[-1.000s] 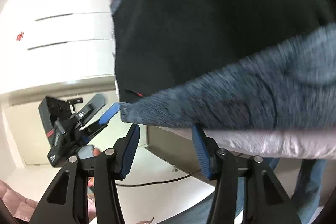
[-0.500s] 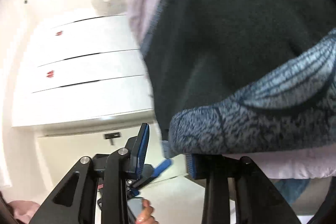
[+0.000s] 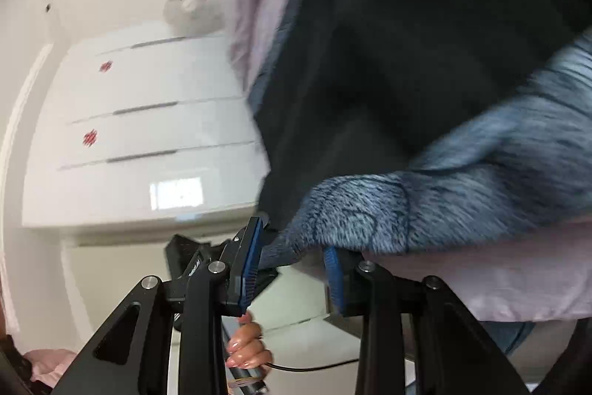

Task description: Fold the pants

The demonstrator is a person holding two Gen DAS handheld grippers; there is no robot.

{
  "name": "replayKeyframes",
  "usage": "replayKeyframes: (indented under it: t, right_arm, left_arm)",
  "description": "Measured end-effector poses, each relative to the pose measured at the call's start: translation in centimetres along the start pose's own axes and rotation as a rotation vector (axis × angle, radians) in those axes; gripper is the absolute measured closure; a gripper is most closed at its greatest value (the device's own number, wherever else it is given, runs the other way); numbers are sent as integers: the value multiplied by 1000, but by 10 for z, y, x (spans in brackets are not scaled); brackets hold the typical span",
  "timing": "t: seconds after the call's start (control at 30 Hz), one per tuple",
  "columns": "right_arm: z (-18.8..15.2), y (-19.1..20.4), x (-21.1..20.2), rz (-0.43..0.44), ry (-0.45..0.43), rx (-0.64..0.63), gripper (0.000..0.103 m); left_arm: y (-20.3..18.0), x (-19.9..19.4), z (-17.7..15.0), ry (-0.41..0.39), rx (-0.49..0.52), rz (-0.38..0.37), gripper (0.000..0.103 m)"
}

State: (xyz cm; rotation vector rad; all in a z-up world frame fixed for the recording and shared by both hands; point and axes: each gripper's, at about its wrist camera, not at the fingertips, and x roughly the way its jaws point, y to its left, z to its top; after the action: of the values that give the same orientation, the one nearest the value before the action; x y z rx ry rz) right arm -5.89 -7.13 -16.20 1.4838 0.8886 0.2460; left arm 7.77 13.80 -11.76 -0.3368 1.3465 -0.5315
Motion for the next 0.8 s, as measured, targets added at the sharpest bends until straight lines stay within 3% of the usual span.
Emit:
replayKeyframes:
  t: [0.07,0.13,0.23,0.47,0.63,0.67,0.73,0.8]
  right_arm:
    - [-2,-27,-9,-8,-43,71,68]
    - [-4,-46,-15,42,-80,162,100]
    - [-1,-44,-26,64,-112,164,100]
    - [70,61,-31,-29,-24,-155,100]
    - [155,103,-10,-99,109,-313,100]
    - [166,105,-4,-107,128,-321,100]
    - [203,93,24,-157,181,-306,99]
    - [232,78,50,-195,198,-285,98]
  left_arm:
    - [1,-1,1,8,34,18,65]
    - [2,-6,3,12,42,9,66]
    - [-14,-19,15,-7,94,52,66]
    - [-57,-43,86,-115,146,62,65]
    - [-66,11,163,-114,150,91,65]
    - [-63,26,176,-102,146,105,65]
    - [-56,58,195,-88,145,178,55]
    - [-48,81,207,-64,131,201,54]
